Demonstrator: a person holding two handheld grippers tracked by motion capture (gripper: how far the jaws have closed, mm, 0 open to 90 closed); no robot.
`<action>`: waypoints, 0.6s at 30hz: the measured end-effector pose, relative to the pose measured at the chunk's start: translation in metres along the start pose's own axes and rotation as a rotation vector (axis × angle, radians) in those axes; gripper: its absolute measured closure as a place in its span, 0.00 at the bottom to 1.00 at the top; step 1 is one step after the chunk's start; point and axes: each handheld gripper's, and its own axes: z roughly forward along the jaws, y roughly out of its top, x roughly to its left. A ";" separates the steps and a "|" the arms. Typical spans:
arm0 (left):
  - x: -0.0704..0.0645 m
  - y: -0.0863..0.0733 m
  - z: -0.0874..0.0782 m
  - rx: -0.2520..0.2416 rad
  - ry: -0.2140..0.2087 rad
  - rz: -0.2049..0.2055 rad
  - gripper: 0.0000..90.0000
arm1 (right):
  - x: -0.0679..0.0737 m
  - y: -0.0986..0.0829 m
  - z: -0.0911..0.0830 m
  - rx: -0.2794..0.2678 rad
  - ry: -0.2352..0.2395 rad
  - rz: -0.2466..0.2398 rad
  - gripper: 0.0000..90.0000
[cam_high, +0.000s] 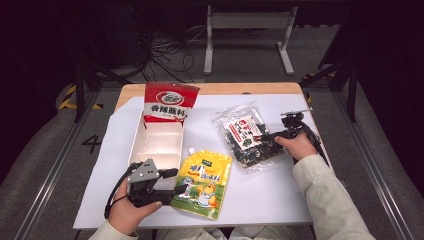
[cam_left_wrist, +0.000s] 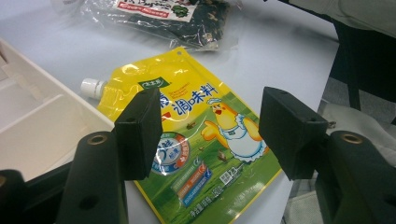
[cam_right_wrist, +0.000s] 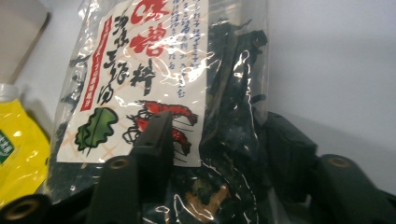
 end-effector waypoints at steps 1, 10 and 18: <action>0.000 0.000 0.000 -0.003 0.000 -0.002 0.45 | 0.002 0.000 0.000 0.007 -0.001 -0.013 0.58; 0.001 0.000 0.001 -0.001 -0.005 -0.010 0.45 | 0.017 0.004 -0.006 0.068 -0.082 -0.117 0.79; 0.002 0.000 0.005 -0.032 -0.022 -0.015 0.40 | 0.022 0.002 -0.012 0.080 -0.107 -0.176 0.90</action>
